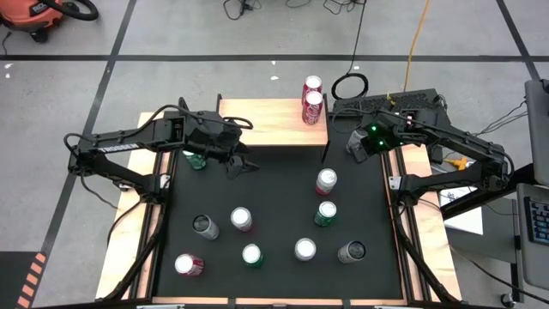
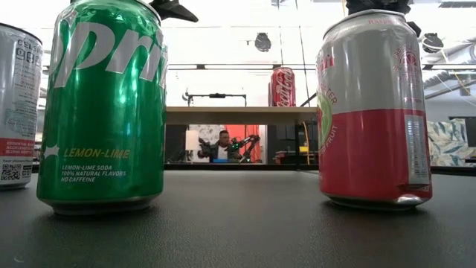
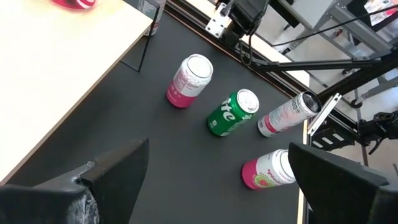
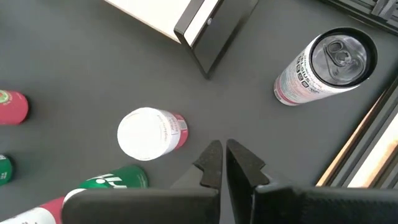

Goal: Place canned beverage on shelf
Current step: Put the top white pink soda can on the shelf

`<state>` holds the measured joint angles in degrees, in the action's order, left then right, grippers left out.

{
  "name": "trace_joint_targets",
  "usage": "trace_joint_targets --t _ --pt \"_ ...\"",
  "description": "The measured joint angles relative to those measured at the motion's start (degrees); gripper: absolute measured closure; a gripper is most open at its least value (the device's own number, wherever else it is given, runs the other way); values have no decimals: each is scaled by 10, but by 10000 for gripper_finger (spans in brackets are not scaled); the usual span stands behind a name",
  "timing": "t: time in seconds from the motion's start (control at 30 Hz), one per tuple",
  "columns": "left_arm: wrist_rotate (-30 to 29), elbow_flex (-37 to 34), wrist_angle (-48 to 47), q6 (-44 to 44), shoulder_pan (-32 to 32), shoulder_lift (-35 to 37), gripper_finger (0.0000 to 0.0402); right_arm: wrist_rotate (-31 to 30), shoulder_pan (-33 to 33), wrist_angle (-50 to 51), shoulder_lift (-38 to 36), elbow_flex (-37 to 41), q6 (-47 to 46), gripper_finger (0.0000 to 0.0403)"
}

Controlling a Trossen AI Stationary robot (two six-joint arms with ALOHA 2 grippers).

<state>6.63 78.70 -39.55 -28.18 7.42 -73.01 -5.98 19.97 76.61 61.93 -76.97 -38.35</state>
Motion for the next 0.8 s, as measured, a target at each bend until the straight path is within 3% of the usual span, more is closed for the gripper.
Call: trace_joint_targets --t 0.4,0.8 --pt "-10 0 0 0 4 0 15 -19 0 0 0 0 0 398" --pt "-9 0 0 0 4 0 15 -74 0 0 0 0 -14 302"
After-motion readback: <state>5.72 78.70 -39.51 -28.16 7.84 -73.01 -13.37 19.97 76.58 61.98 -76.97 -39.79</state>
